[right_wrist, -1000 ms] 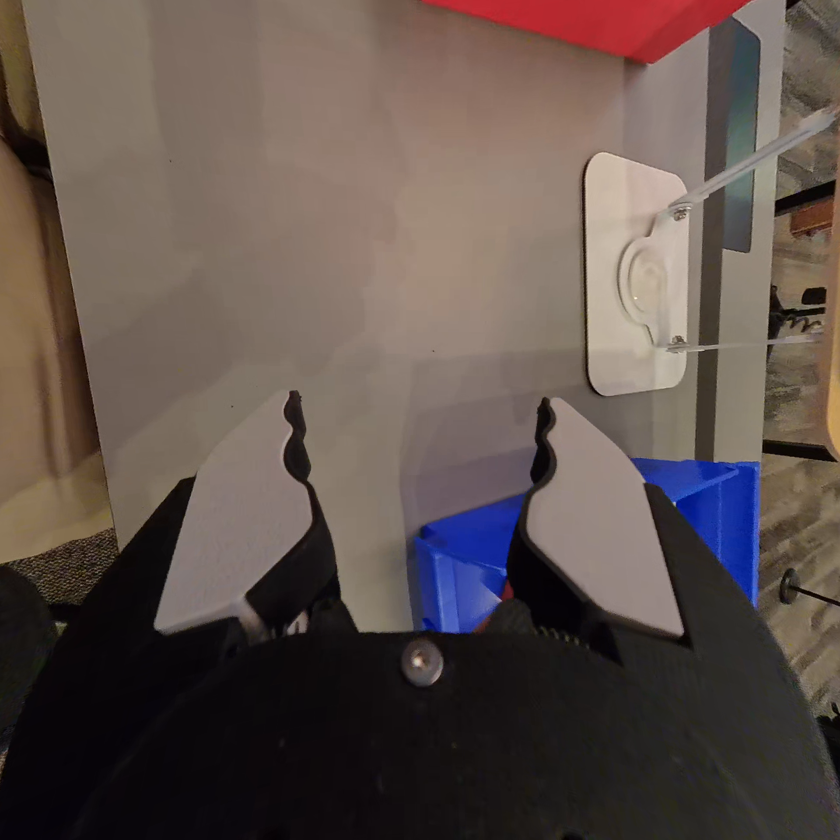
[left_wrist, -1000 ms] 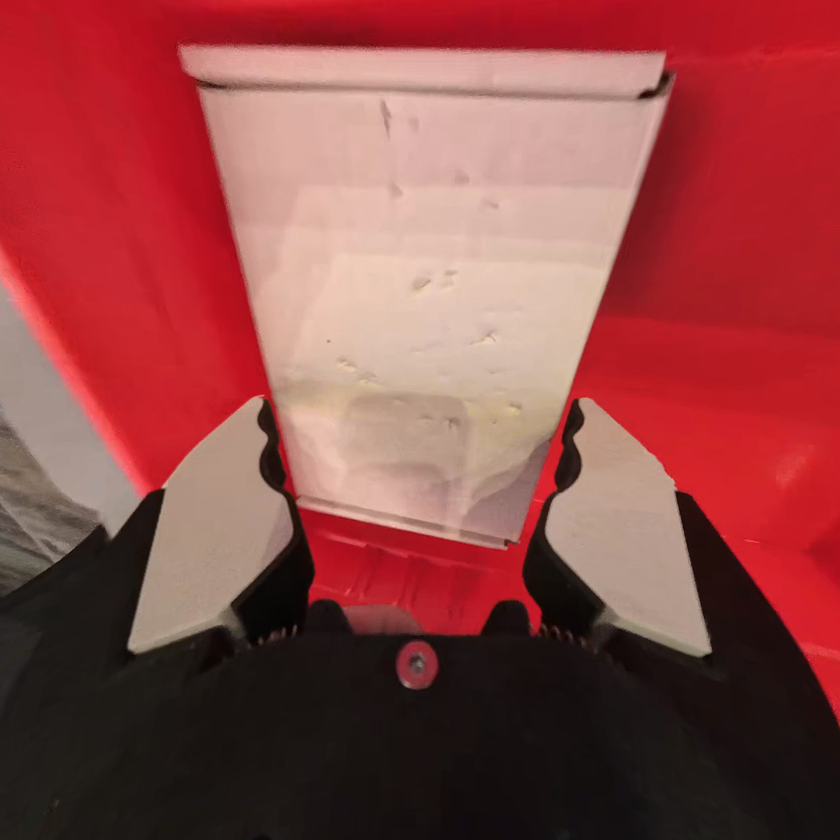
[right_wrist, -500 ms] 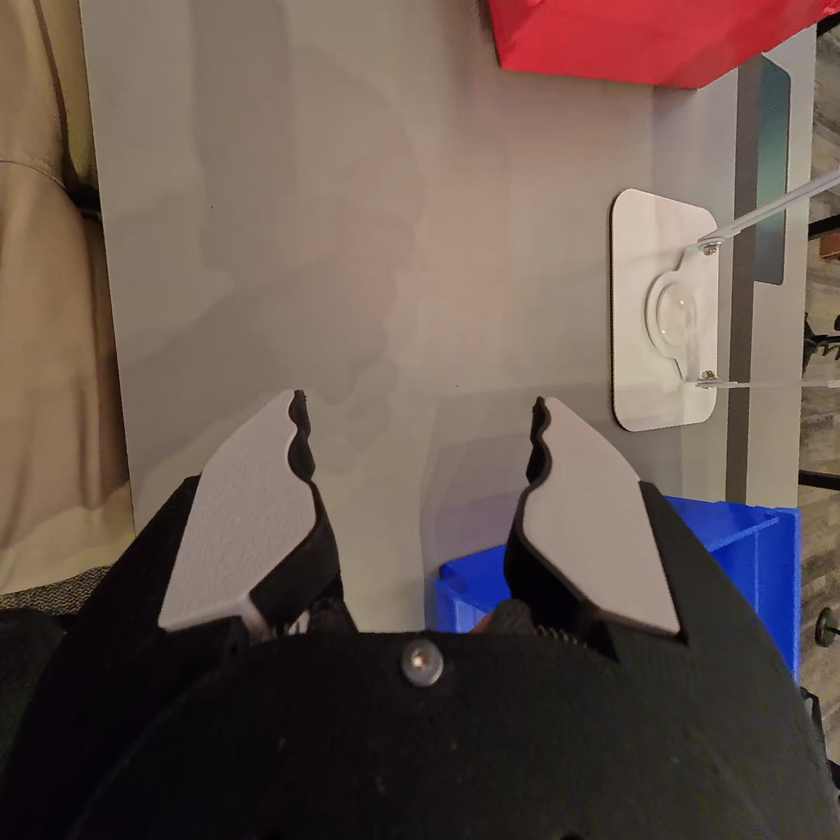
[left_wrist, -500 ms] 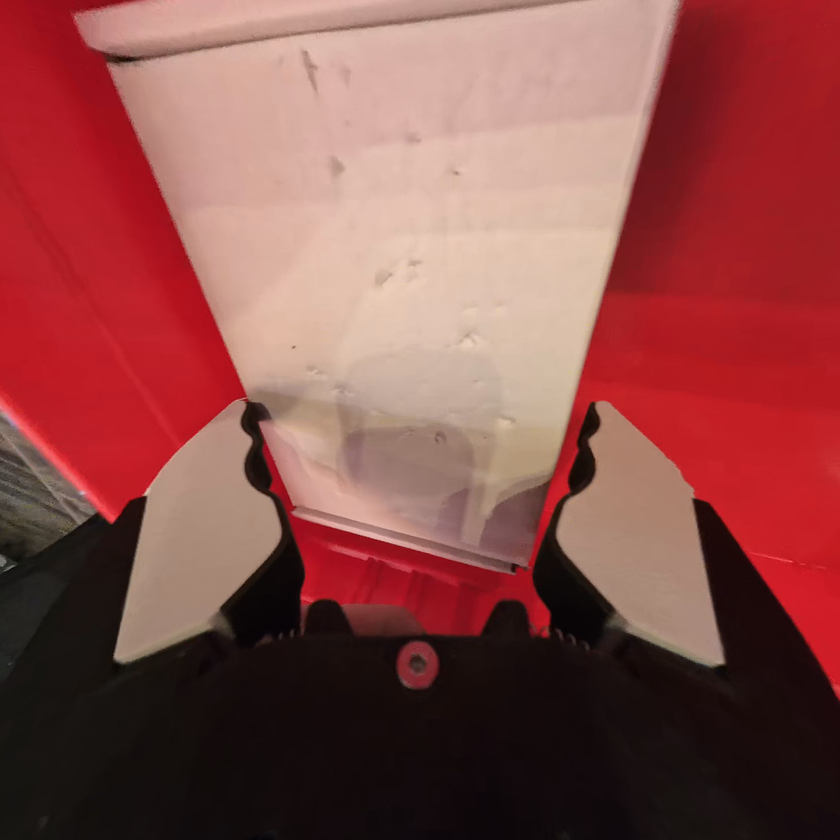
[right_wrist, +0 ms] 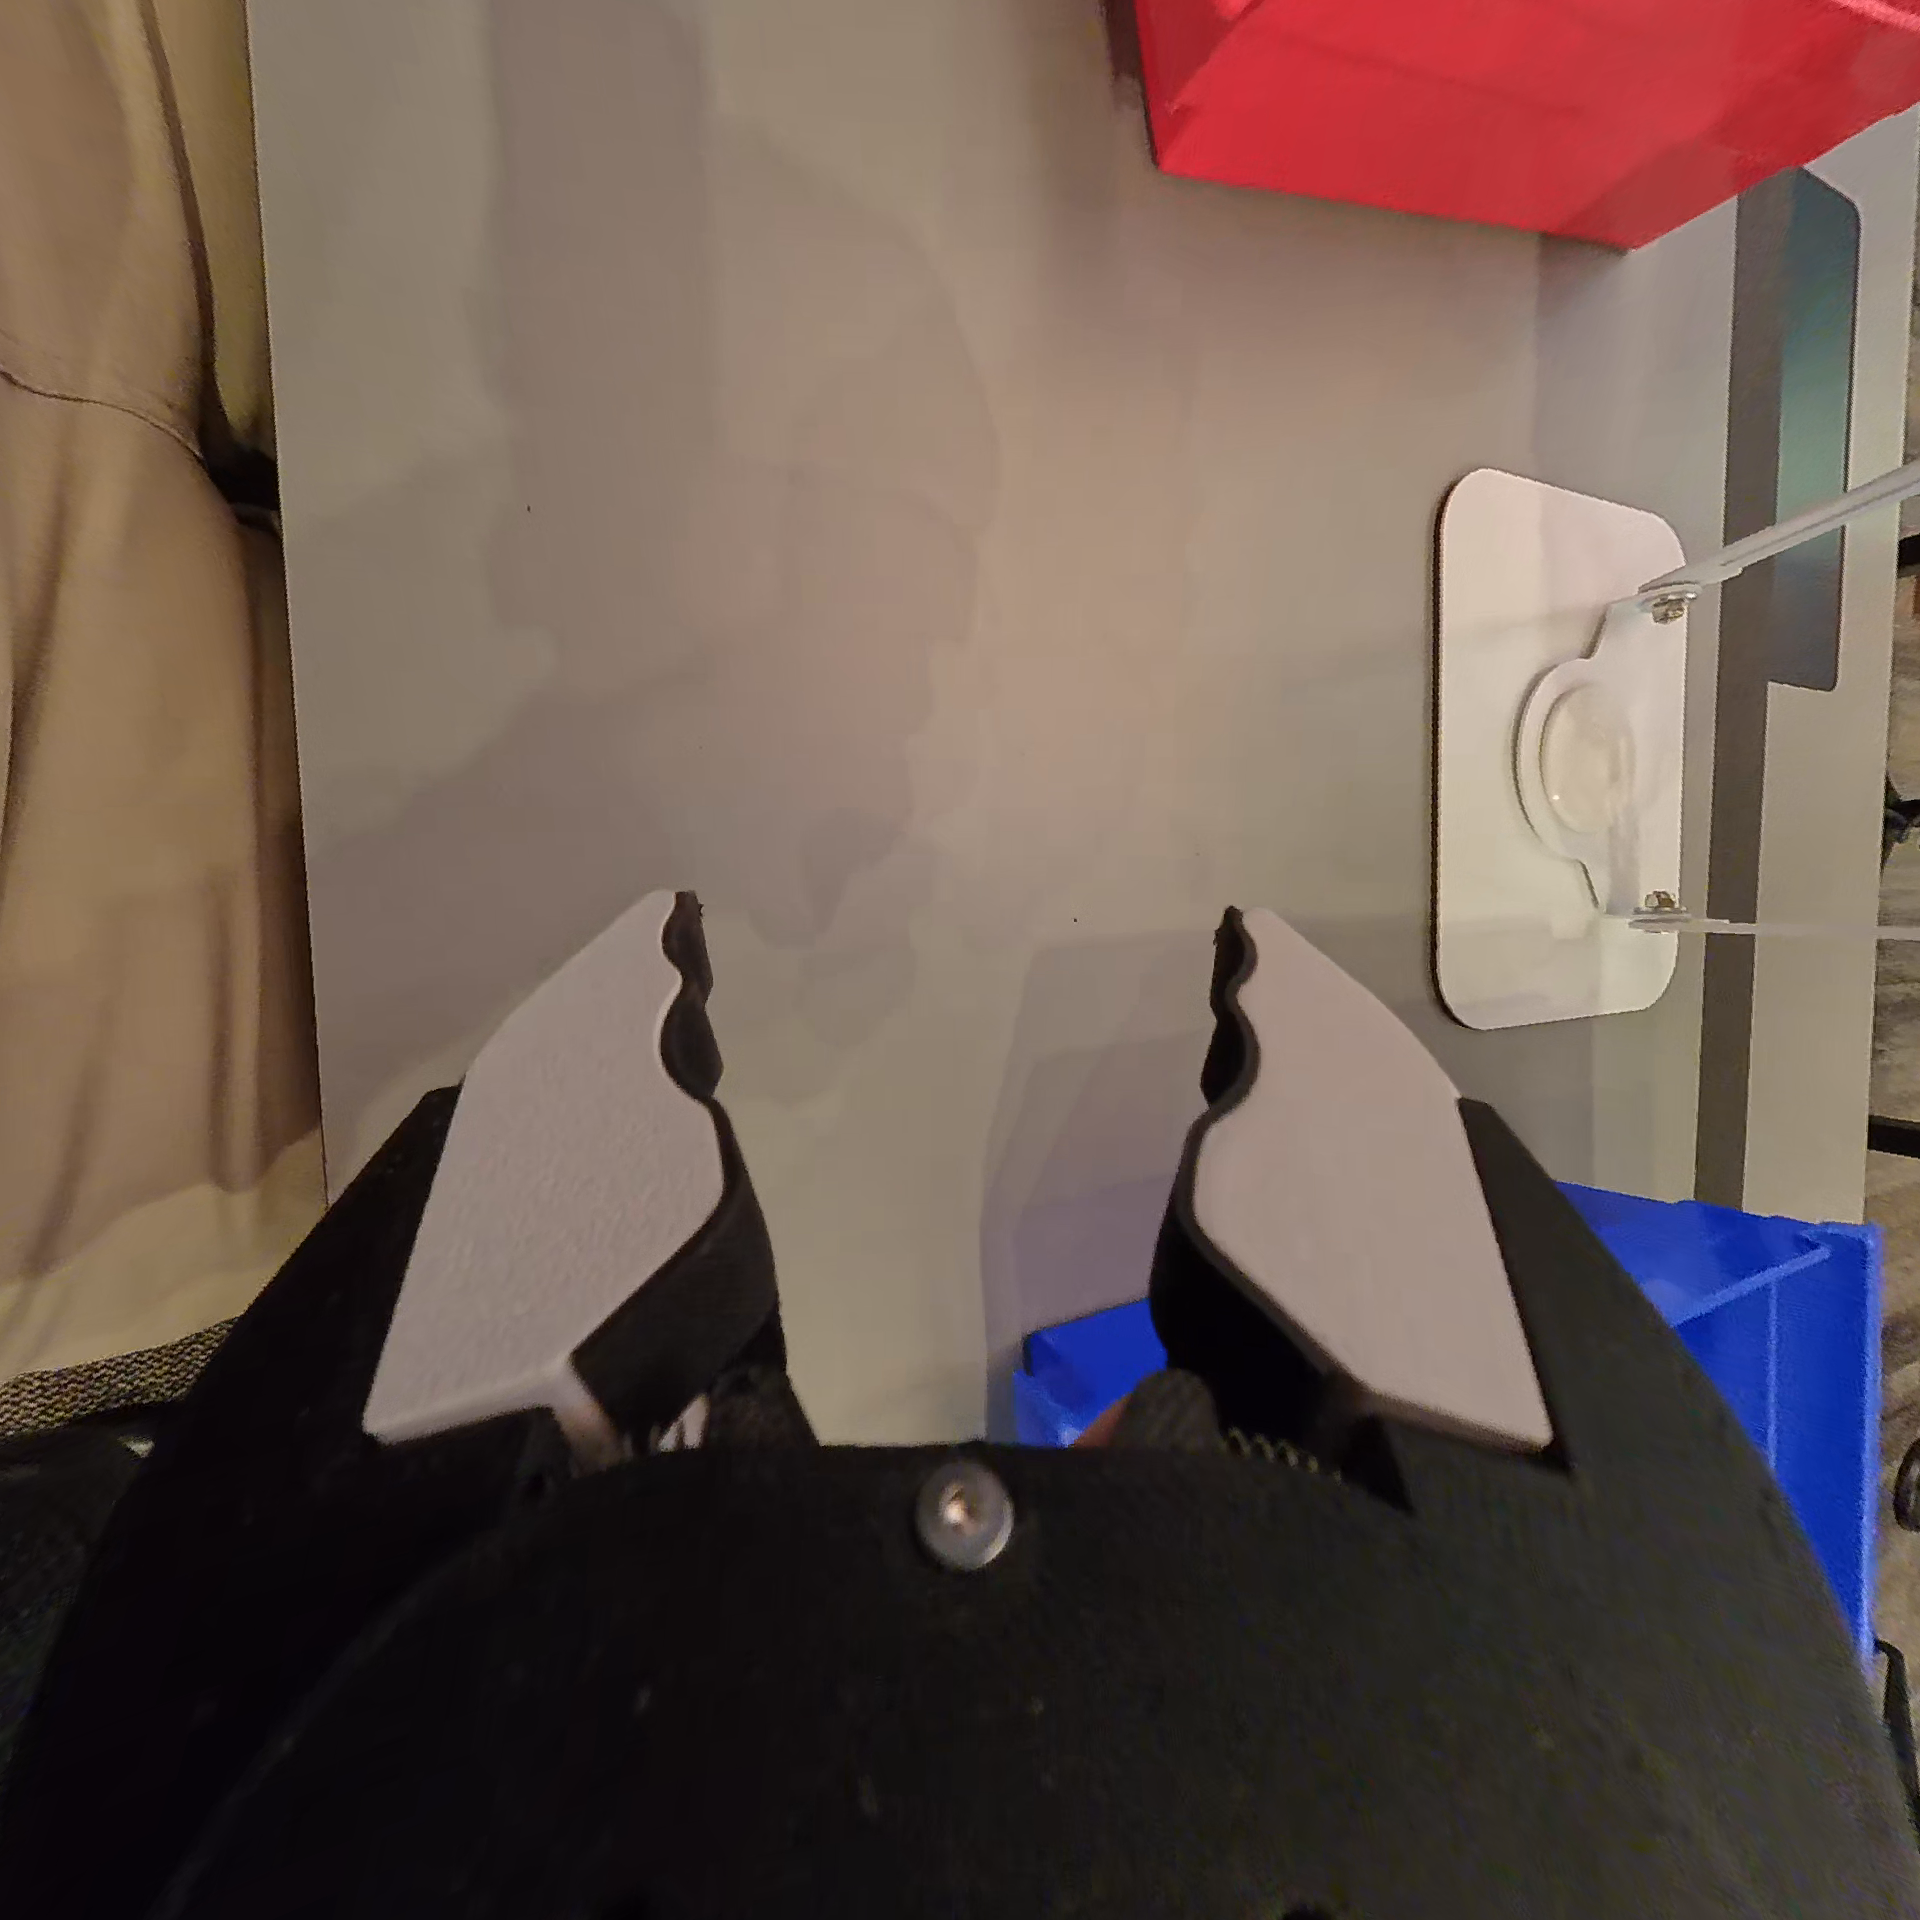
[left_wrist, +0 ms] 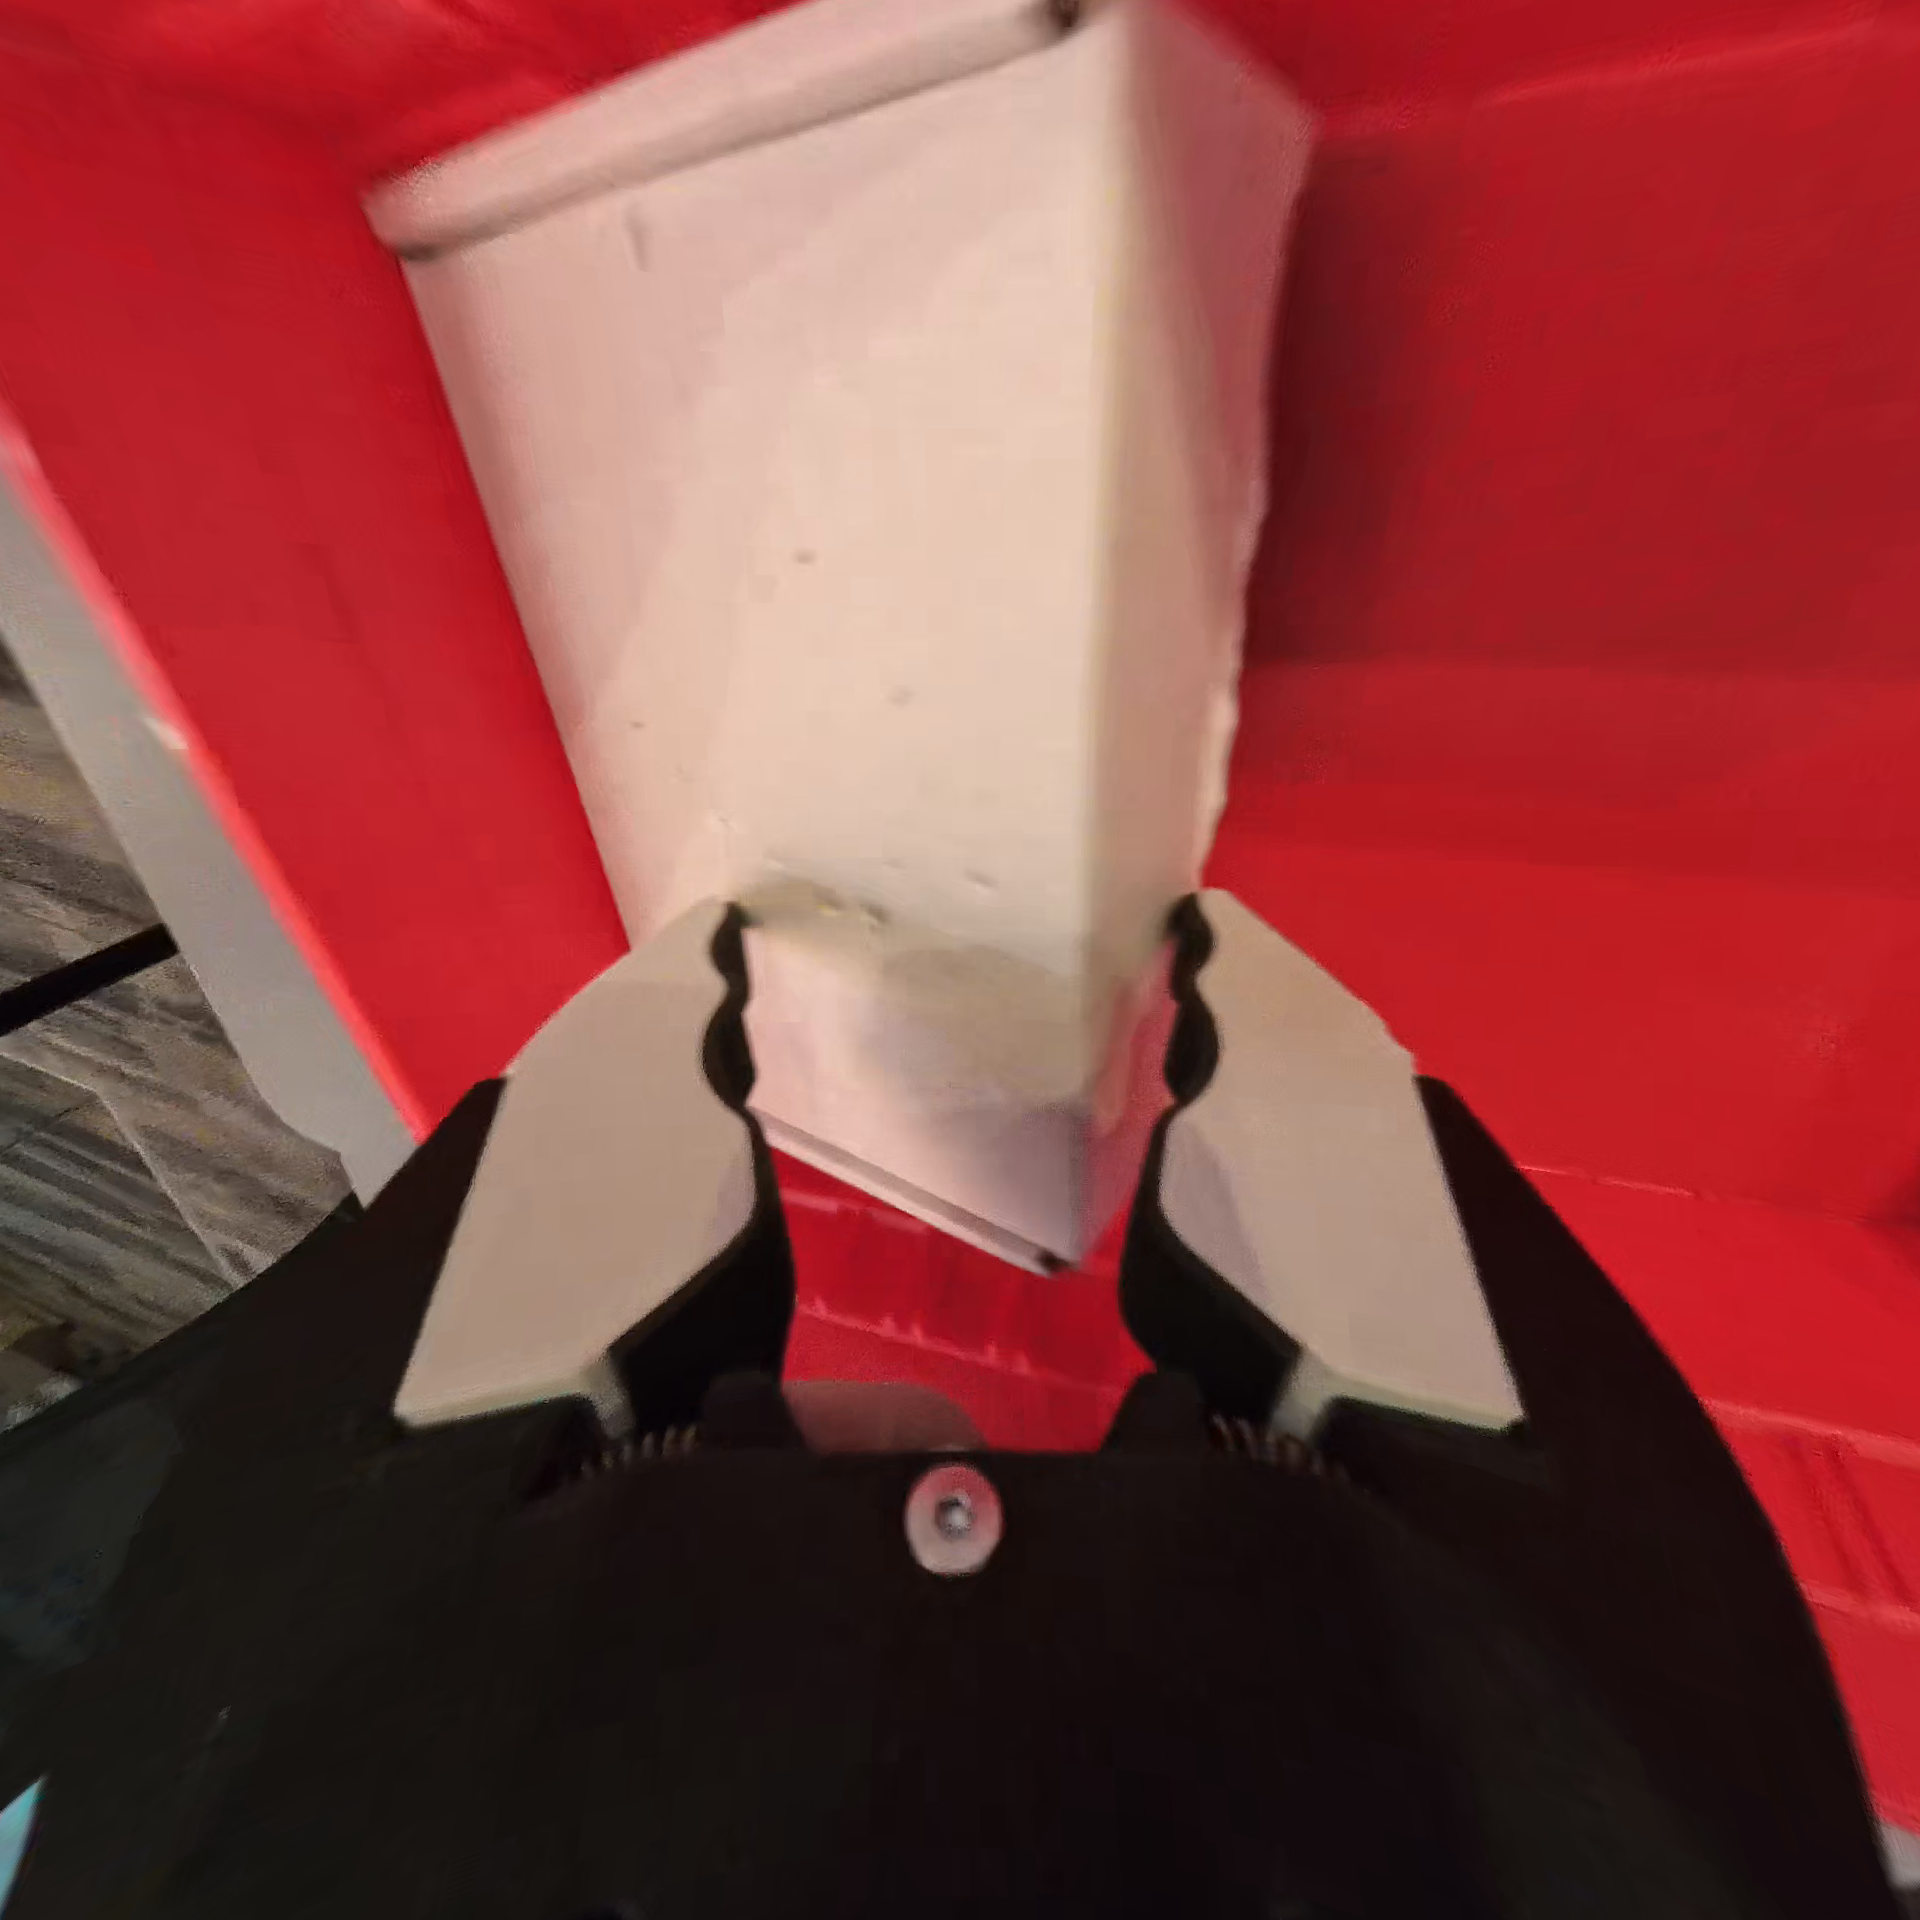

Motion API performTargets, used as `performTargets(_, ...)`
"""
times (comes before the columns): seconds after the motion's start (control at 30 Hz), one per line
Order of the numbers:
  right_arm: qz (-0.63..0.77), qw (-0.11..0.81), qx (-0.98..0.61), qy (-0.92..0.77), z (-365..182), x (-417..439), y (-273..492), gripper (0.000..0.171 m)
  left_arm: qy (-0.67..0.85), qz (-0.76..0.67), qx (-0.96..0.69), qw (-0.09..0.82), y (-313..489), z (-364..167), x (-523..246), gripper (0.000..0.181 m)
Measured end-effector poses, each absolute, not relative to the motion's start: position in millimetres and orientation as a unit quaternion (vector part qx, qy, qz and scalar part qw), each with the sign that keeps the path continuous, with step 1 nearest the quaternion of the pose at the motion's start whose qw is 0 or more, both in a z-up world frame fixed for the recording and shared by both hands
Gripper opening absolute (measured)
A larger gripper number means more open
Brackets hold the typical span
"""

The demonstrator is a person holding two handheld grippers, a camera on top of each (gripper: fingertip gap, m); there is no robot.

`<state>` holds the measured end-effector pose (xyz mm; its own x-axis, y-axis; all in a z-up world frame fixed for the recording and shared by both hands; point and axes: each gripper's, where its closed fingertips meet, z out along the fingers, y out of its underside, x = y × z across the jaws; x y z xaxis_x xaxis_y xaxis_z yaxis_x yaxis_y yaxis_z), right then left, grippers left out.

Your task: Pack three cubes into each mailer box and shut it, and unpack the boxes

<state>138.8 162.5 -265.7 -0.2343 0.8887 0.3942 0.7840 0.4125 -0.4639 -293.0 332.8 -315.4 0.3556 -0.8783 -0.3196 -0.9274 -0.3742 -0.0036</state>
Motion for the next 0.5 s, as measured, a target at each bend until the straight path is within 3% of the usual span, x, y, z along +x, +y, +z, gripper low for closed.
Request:
performTargets(0.03, 0.087, 0.311, -0.535, -0.781, -265.4, 138.0, 161.8, 0.092, 0.547, 0.121, -0.822, 0.103, 331.1, -307.8, -288.7, 0.066)
performTargets(0.07, 0.091, 0.311, -0.533, -0.781, -265.0, 136.8, 160.7, 0.092, 0.541, 0.117, -0.826, 0.106, 329.6, -304.5, -288.3, 0.055)
performTargets(0.13, 0.092, 0.31, -0.53, -0.784, -265.6, 134.3, 158.9, 0.092, 0.533, 0.139, -0.831, 0.07, 323.7, -312.8, -299.7, 0.073)
performTargets(0.23, 0.085, 0.305, -0.526, -0.789, -268.1, 133.4, 156.1, 0.092, 0.544, 0.181, -0.816, 0.072, 326.5, -323.1, -306.2, 0.079)
performTargets(0.33, 0.092, 0.307, -0.527, -0.787, -267.4, 133.3, 152.9, 0.092, 0.549, 0.213, -0.805, 0.072, 331.3, -331.3, -305.8, 0.104)
performTargets(0.5, 0.094, 0.3, -0.527, -0.789, -270.9, 132.7, 152.3, 0.092, 0.537, 0.179, -0.823, 0.052, 342.3, -338.2, -302.6, 0.127)
